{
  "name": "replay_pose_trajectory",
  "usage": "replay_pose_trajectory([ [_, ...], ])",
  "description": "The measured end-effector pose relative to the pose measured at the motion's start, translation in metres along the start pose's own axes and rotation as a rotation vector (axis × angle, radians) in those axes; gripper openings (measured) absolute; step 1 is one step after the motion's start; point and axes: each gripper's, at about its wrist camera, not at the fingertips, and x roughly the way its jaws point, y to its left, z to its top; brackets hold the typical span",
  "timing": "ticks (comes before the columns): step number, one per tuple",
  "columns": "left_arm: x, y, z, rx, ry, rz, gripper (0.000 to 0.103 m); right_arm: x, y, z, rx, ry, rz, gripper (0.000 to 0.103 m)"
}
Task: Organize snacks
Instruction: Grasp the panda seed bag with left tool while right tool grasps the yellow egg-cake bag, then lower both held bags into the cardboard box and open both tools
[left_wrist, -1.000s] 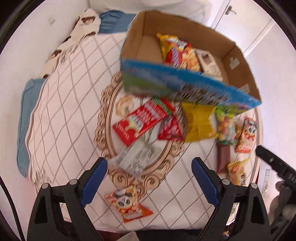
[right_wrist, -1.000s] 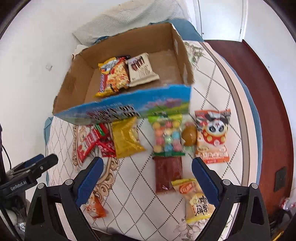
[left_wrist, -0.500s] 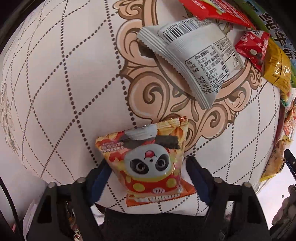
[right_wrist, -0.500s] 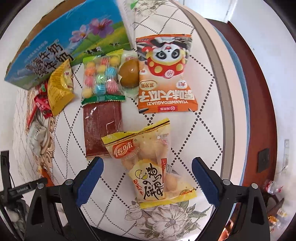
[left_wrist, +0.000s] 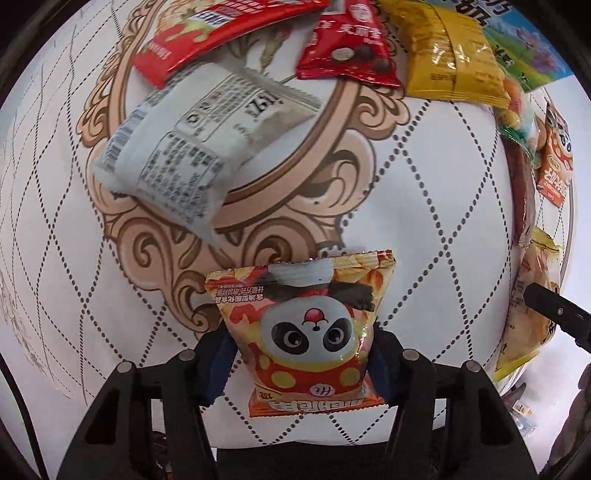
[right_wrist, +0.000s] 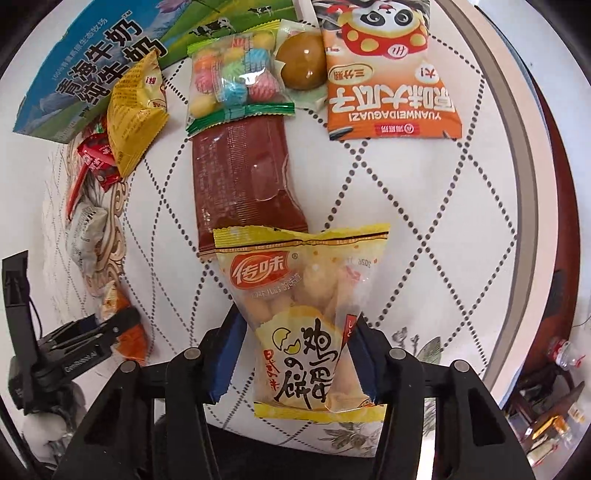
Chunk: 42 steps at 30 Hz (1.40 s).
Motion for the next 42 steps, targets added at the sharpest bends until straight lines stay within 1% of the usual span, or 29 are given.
replay_pose_trajectory([
  [2, 0.004, -0.011, 0.001, 0.023, 0.020, 0.000, 0.059, 0.001, 0.000, -0.001, 0.015, 0.005, 0.010, 0.059],
  [3, 0.006, -0.013, 0.000, 0.028, 0.026, 0.005, 0.059, 0.003, -0.002, -0.002, 0.043, 0.014, 0.041, 0.066],
  [4, 0.009, -0.014, 0.002, 0.033, 0.028, 0.009, 0.059, 0.004, -0.004, -0.002, 0.046, 0.029, 0.042, 0.072],
  [5, 0.010, -0.019, 0.000, 0.042, 0.030, 0.013, 0.059, 0.005, -0.005, -0.003, 0.046, 0.035, 0.040, 0.074],
  [9, 0.014, -0.026, 0.008, 0.049, 0.032, 0.013, 0.059, 0.005, -0.004, -0.015, 0.011, 0.036, 0.008, 0.075],
  [11, 0.014, -0.027, 0.006, 0.047, 0.031, 0.012, 0.059, 0.015, 0.003, -0.021, 0.016, 0.036, 0.011, 0.075],
  [12, 0.017, -0.024, 0.008, 0.045, 0.028, 0.012, 0.059, 0.019, 0.006, -0.022, 0.022, 0.032, 0.008, 0.072],
  [13, 0.017, -0.027, 0.014, 0.044, 0.026, 0.011, 0.059, 0.021, 0.006, -0.024, 0.026, 0.025, 0.002, 0.063],
  [14, 0.018, -0.016, 0.022, 0.041, 0.024, 0.009, 0.059, 0.027, 0.009, -0.023, 0.026, 0.020, -0.002, 0.059],
  [15, 0.017, 0.005, 0.029, 0.034, 0.021, 0.005, 0.059, 0.031, 0.013, -0.022, 0.024, 0.018, -0.007, 0.056],
  [16, 0.016, 0.009, 0.027, 0.030, 0.020, 0.005, 0.059, 0.032, 0.014, -0.023, 0.019, 0.011, -0.016, 0.052],
  [19, 0.011, 0.013, 0.023, 0.032, 0.010, 0.012, 0.054, 0.034, 0.021, -0.025, 0.001, -0.008, -0.033, 0.049],
  [23, -0.003, 0.014, 0.023, 0.043, -0.003, 0.010, 0.051, 0.028, 0.028, -0.026, -0.031, -0.033, -0.051, 0.044],
  [27, -0.029, 0.016, 0.027, 0.044, -0.036, -0.004, 0.051, 0.016, 0.035, -0.028, -0.041, -0.056, -0.028, 0.043],
  [29, -0.047, 0.015, 0.031, 0.050, -0.050, -0.029, 0.051, 0.012, 0.038, -0.025, -0.046, -0.071, -0.006, 0.043],
  [34, -0.109, 0.007, 0.054, 0.063, -0.142, -0.095, 0.051, -0.026, 0.055, -0.013, -0.065, -0.120, 0.080, 0.043],
  [37, -0.158, 0.001, 0.081, 0.078, -0.221, -0.147, 0.051, -0.062, 0.070, 0.004, -0.084, -0.180, 0.134, 0.043],
  [39, -0.187, -0.005, 0.102, 0.096, -0.258, -0.159, 0.051, -0.094, 0.083, 0.024, -0.101, -0.234, 0.161, 0.043],
  [41, -0.213, -0.009, 0.130, 0.118, -0.297, -0.150, 0.051, -0.122, 0.093, 0.049, -0.119, -0.297, 0.171, 0.043],
  [42, -0.222, -0.010, 0.145, 0.131, -0.315, -0.134, 0.051, -0.134, 0.098, 0.062, -0.129, -0.329, 0.160, 0.043],
])
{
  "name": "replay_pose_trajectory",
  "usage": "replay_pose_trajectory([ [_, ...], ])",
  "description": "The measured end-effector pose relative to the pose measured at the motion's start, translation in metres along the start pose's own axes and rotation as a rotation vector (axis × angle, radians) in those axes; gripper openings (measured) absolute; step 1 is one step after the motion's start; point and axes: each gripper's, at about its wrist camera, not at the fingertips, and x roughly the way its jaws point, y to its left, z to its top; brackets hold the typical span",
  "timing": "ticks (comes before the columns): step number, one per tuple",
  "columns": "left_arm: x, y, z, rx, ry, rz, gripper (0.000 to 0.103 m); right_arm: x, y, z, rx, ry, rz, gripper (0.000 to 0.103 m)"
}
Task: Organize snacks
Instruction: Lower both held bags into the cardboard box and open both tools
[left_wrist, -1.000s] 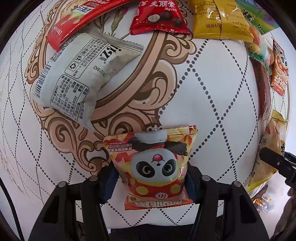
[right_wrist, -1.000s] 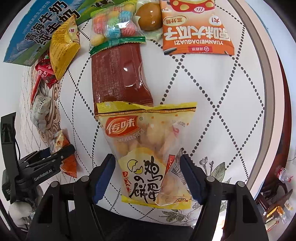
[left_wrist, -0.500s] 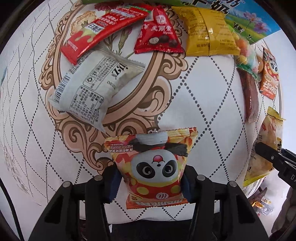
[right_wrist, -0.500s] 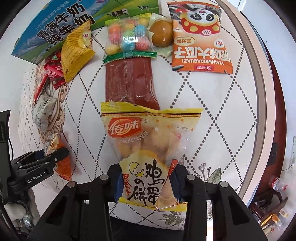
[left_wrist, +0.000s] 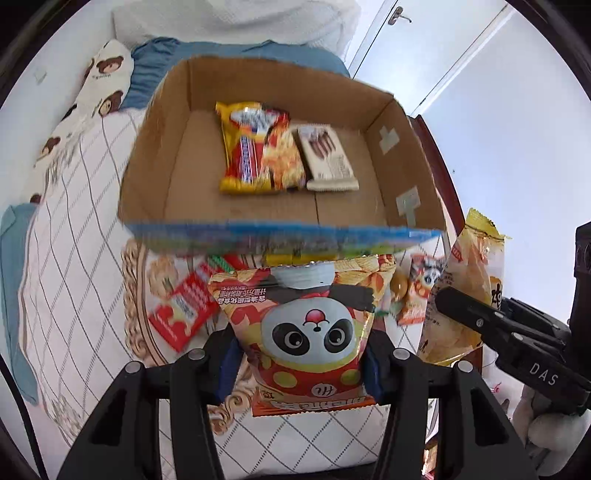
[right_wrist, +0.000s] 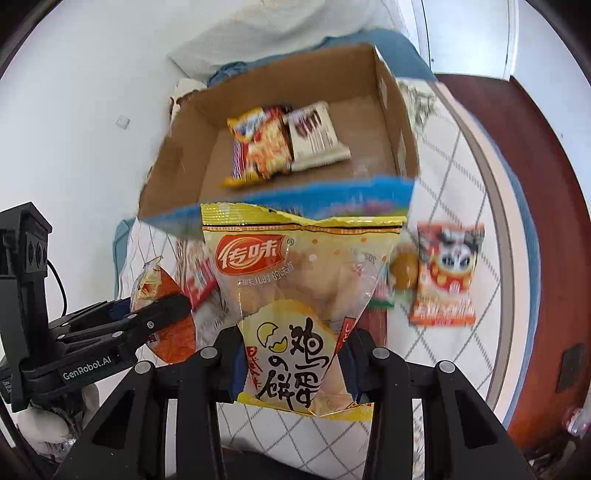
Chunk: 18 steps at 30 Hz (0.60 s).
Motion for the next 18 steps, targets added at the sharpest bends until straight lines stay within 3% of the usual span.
replay_pose_trajectory([
  [5, 0.006, 0.007, 0.082, 0.052, -0.062, 0.148, 0.051, -0.007, 0.013, 0.092, -0.058, -0.096, -0.092, 0.043],
  [9, 0.028, 0.025, 0.141, 0.050, -0.028, 0.270, 0.051, 0.011, 0.015, 0.155, -0.087, -0.090, -0.181, 0.043],
  [14, 0.068, 0.040, 0.182, 0.083, 0.018, 0.407, 0.052, 0.049, 0.014, 0.218, -0.104, -0.035, -0.291, 0.043],
  [18, 0.098, 0.049, 0.198, 0.094, 0.071, 0.443, 0.052, 0.081, 0.004, 0.246, -0.125, 0.019, -0.357, 0.043],
])
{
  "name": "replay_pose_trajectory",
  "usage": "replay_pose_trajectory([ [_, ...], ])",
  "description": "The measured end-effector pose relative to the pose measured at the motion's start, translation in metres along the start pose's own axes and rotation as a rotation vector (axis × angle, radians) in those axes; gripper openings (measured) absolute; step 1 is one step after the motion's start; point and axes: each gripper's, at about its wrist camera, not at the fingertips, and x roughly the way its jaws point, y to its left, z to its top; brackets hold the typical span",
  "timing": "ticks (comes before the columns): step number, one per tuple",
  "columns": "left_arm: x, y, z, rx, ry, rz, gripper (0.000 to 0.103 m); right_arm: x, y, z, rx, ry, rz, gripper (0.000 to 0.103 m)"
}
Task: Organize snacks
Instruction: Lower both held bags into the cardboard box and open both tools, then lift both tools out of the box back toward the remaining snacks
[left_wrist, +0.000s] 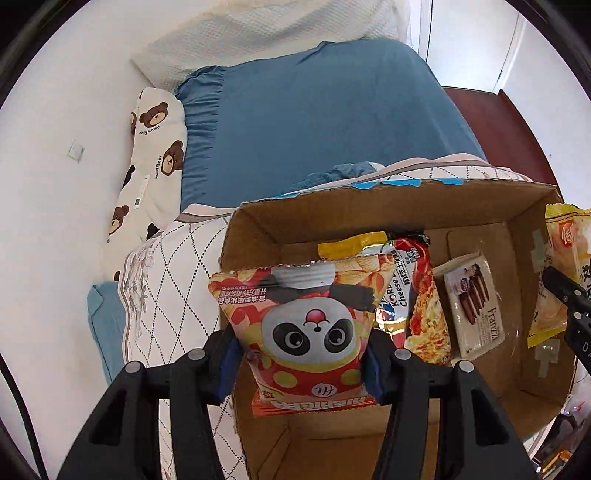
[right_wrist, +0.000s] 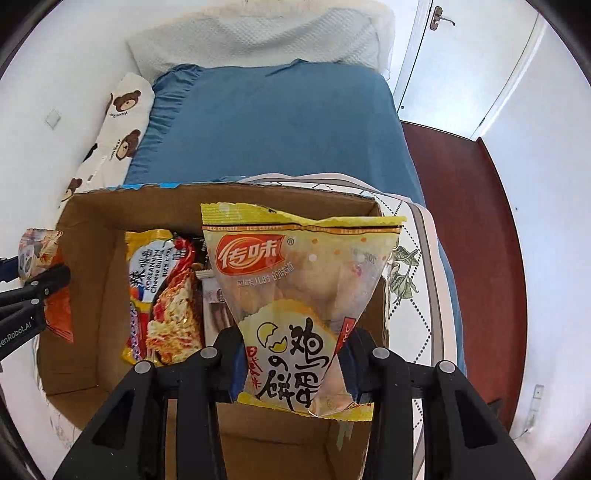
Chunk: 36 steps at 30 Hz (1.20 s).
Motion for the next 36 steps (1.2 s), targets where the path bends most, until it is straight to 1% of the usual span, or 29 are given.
replay_pose_trajectory([
  [2, 0.016, 0.000, 0.007, -0.003, 0.035, 0.000, 0.052, 0.018, 0.000, 0.010, -0.009, 0.022, -0.023, 0.043],
  [3, 0.024, 0.002, 0.010, -0.013, 0.056, -0.015, 0.053, 0.025, -0.001, 0.014, -0.013, 0.039, -0.028, 0.044],
  [4, 0.030, 0.004, 0.012, -0.029, 0.068, -0.034, 0.059, 0.034, -0.002, 0.019, -0.007, 0.058, -0.025, 0.046],
  [5, 0.034, 0.005, 0.015, -0.036, 0.068, -0.049, 0.068, 0.041, -0.003, 0.022, 0.007, 0.080, -0.008, 0.050],
  [6, 0.039, 0.005, 0.016, -0.039, 0.057, -0.055, 0.086, 0.049, -0.004, 0.024, 0.014, 0.097, 0.004, 0.069],
  [7, 0.041, 0.004, 0.017, -0.040, 0.043, -0.056, 0.093, 0.054, -0.005, 0.027, 0.022, 0.109, 0.013, 0.089],
  [8, 0.043, 0.003, 0.016, -0.042, 0.032, -0.068, 0.094, 0.058, -0.007, 0.028, 0.031, 0.110, 0.024, 0.092],
  [11, 0.044, 0.001, 0.015, -0.055, 0.019, -0.118, 0.094, 0.068, -0.008, 0.027, 0.030, 0.118, 0.045, 0.092],
  [14, 0.044, -0.002, 0.012, -0.083, 0.013, -0.179, 0.094, 0.076, -0.011, 0.023, 0.043, 0.122, 0.060, 0.095],
  [17, 0.040, -0.002, 0.005, -0.127, 0.022, -0.242, 0.094, 0.079, -0.013, 0.010, 0.063, 0.111, 0.082, 0.095],
  [19, 0.036, -0.003, -0.002, -0.140, 0.017, -0.267, 0.094, 0.074, -0.015, 0.001, 0.069, 0.094, 0.090, 0.095],
  [23, 0.020, -0.005, -0.020, -0.154, -0.025, -0.282, 0.094, 0.055, -0.015, -0.019, 0.083, 0.061, 0.107, 0.095],
  [26, 0.005, -0.005, -0.036, -0.163, -0.067, -0.294, 0.094, 0.030, -0.012, -0.038, 0.078, 0.013, 0.104, 0.095],
  [31, -0.020, 0.000, -0.060, -0.162, -0.120, -0.301, 0.094, -0.007, -0.006, -0.055, 0.057, -0.064, 0.091, 0.095],
  [36, -0.054, 0.002, -0.089, -0.154, -0.217, -0.284, 0.094, -0.044, -0.002, -0.077, 0.050, -0.132, 0.109, 0.095],
])
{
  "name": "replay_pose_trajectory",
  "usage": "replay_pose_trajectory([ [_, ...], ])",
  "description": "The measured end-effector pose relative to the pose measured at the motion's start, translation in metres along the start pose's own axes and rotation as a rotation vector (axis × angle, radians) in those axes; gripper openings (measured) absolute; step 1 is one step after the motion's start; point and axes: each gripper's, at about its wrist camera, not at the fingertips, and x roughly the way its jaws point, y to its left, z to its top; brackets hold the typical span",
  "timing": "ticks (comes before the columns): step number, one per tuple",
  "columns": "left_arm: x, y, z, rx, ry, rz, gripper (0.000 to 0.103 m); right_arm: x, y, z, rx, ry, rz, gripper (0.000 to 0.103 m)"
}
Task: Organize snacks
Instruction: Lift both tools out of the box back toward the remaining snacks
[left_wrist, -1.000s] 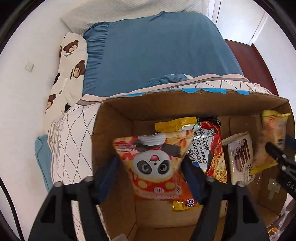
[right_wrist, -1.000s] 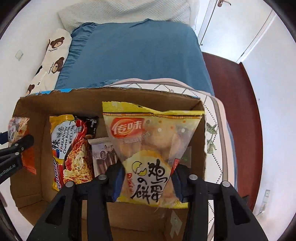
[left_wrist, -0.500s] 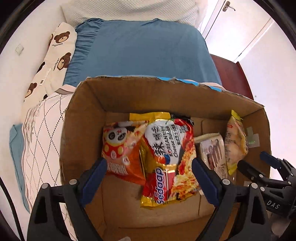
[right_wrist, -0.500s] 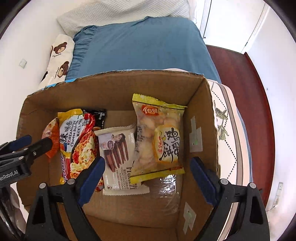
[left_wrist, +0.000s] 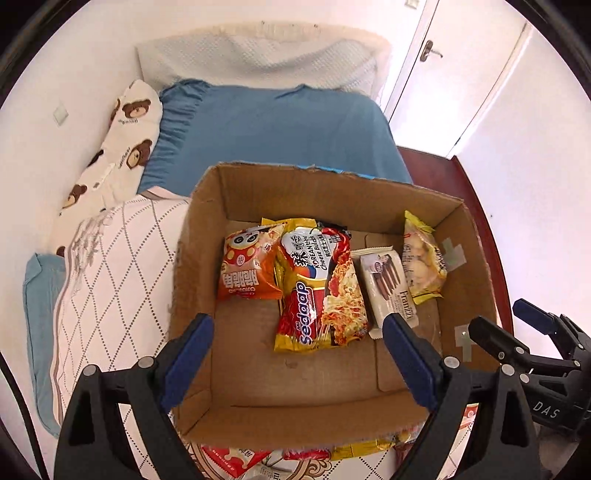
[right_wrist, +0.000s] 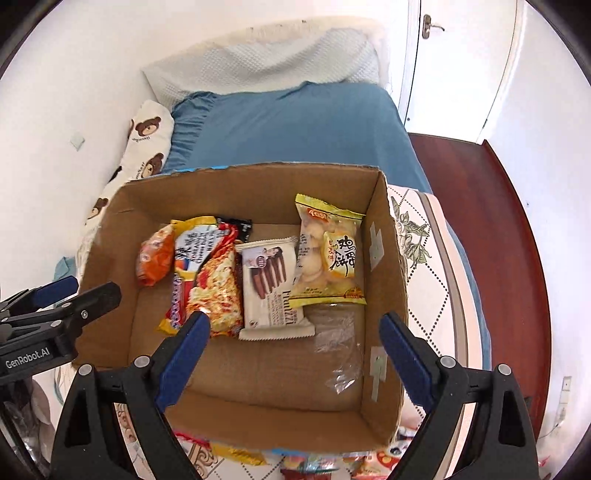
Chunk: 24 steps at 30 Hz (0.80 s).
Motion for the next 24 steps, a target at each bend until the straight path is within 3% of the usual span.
replay_pose_trajectory([
  [7, -0.055, -0.011, -0.027, 0.050, -0.108, -0.002, 0.094, -0.055, 0.011, -0.031, -0.017, -0.084, 0.032, 0.095],
  [13, -0.088, -0.016, -0.048, 0.068, -0.155, -0.008, 0.094, -0.098, 0.017, -0.053, -0.016, -0.147, 0.059, 0.095],
  [19, -0.096, -0.012, -0.077, 0.047, -0.148, -0.018, 0.094, -0.118, 0.017, -0.078, 0.014, -0.155, 0.101, 0.095],
  [24, -0.073, 0.006, -0.119, 0.012, -0.065, -0.012, 0.094, -0.106, 0.009, -0.118, 0.068, -0.087, 0.130, 0.095],
])
